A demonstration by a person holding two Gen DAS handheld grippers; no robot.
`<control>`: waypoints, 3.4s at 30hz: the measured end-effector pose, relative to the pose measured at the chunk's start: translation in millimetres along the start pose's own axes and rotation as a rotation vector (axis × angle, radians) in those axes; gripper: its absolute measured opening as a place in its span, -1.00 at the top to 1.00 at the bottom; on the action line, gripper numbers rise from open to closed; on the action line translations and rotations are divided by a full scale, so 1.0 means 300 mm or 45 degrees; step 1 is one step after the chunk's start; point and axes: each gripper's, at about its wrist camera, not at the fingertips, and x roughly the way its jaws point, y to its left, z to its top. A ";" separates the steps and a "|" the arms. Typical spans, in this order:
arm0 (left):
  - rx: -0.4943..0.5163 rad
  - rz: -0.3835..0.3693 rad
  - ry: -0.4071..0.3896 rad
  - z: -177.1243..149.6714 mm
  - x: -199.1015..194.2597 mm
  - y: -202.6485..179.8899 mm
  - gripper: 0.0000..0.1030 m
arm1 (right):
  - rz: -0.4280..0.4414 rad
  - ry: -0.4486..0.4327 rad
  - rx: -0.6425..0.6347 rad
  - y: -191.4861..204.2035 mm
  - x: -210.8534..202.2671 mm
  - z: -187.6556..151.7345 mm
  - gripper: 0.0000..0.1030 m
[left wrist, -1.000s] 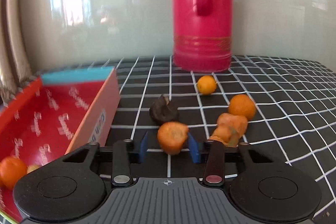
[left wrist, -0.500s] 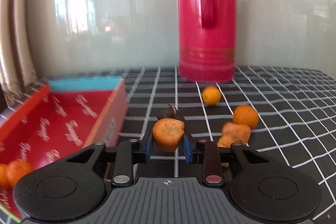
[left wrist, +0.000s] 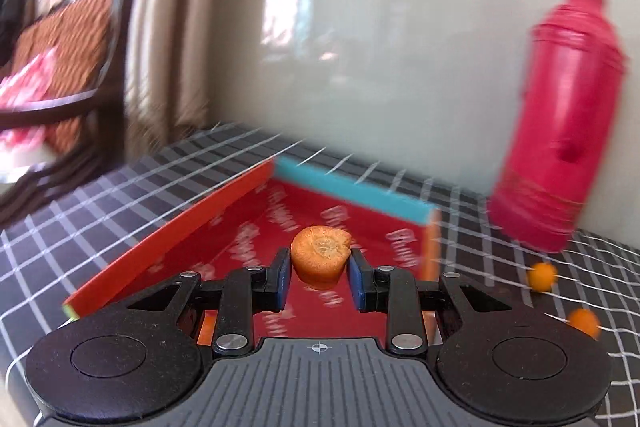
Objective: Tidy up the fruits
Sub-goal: 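Carry the orange piece into the box and open the left tool, then grasp the green-spotted orange fruit with the right tool, then carry the green-spotted fruit into the box and open the right tool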
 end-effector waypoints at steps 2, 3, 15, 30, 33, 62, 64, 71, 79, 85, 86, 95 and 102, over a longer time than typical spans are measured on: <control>-0.039 0.036 0.044 0.000 0.019 0.039 0.41 | 0.018 0.015 -0.008 0.019 0.005 -0.006 -0.89; -0.058 0.047 0.068 0.000 0.030 0.055 0.41 | 0.026 0.022 -0.013 0.028 0.006 -0.008 -0.89; -0.170 0.055 0.041 0.017 -0.013 0.165 -0.80 | 0.136 0.115 -0.081 0.166 0.031 -0.044 -0.89; -0.051 0.135 -0.163 0.043 -0.193 0.360 -1.00 | 0.306 0.369 -0.165 0.375 0.128 -0.124 -0.83; -0.058 0.171 -0.164 0.033 -0.193 0.400 -1.00 | 0.312 0.409 -0.176 0.395 0.155 -0.136 -0.64; -0.156 0.258 -0.136 0.024 -0.162 0.520 -1.00 | 0.527 0.382 -0.205 0.484 0.127 -0.143 0.39; -0.177 0.268 -0.127 0.023 -0.158 0.533 -1.00 | 0.608 0.337 -0.212 0.495 0.094 -0.136 0.39; -0.196 0.278 -0.112 0.018 -0.153 0.552 -1.00 | 0.898 0.257 -0.318 0.564 -0.006 -0.130 0.39; -0.188 0.275 -0.108 0.020 -0.152 0.552 -1.00 | 1.011 0.188 -0.566 0.665 -0.118 -0.174 0.37; -0.187 0.275 -0.109 0.021 -0.151 0.550 -1.00 | 0.976 0.136 -0.633 0.674 -0.149 -0.188 0.17; -0.183 0.276 -0.110 0.021 -0.151 0.549 -1.00 | 0.967 0.129 -0.624 0.672 -0.150 -0.185 0.08; -0.172 0.276 -0.110 0.019 -0.147 0.540 -1.00 | 0.744 0.001 -0.505 0.613 -0.123 -0.142 -0.52; -0.130 0.239 -0.124 0.015 -0.151 0.491 -1.00 | 0.433 -0.037 -0.415 0.525 -0.072 -0.106 -0.89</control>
